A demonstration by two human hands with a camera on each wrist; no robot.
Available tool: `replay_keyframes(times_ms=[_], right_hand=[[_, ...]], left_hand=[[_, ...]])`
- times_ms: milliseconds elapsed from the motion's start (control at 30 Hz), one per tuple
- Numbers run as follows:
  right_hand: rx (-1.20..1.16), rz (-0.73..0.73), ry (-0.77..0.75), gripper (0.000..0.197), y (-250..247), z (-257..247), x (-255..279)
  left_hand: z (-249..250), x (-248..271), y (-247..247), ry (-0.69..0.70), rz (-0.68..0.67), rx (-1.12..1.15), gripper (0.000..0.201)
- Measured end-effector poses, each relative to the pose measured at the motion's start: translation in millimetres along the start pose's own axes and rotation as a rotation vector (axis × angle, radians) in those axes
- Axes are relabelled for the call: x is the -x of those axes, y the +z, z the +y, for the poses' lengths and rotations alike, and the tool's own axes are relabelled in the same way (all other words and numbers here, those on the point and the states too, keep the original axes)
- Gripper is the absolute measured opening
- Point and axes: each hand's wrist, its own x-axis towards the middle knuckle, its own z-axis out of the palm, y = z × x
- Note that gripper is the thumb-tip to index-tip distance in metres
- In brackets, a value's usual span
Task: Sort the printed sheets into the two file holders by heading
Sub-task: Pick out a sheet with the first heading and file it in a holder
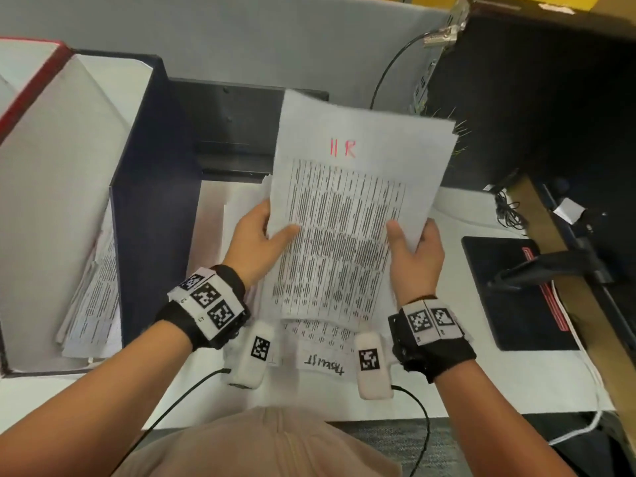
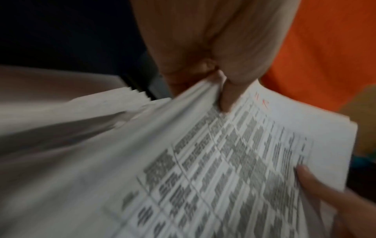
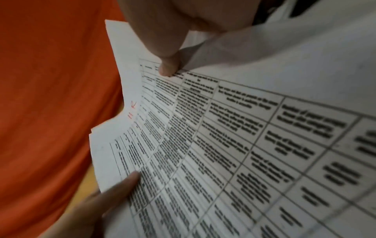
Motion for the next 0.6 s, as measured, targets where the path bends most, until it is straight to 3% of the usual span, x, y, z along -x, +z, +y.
replay_keyframes(times_ms=[100, 167, 233, 333, 500, 600], right_hand=[[-0.13, 0.001, -0.145, 0.028, 2, -33, 2], [-0.178, -0.025, -0.184, 0.033, 3, -41, 5], [-0.171, -0.06, -0.137, 0.034, 6, -38, 10], [-0.17, -0.073, -0.017, 0.026, 12, -32, 16], [-0.179, -0.04, -0.075, 0.025, 12, -33, 13], [-0.058, -0.083, 0.01, 0.027, 16, -18, 22]], left_hand=[[20, -1, 0, 0.206, 0.15, 0.036, 0.035], [26, 2, -1, 0.267, 0.184, 0.071, 0.037], [25, 6, 2, 0.224, 0.185, 0.07, 0.041], [18, 9, 8, 0.122, 0.178, 0.033, 0.031], [18, 6, 1, 0.191, 0.262, 0.075, 0.015], [3, 9, 4, 0.112, 0.226, 0.035, 0.014]])
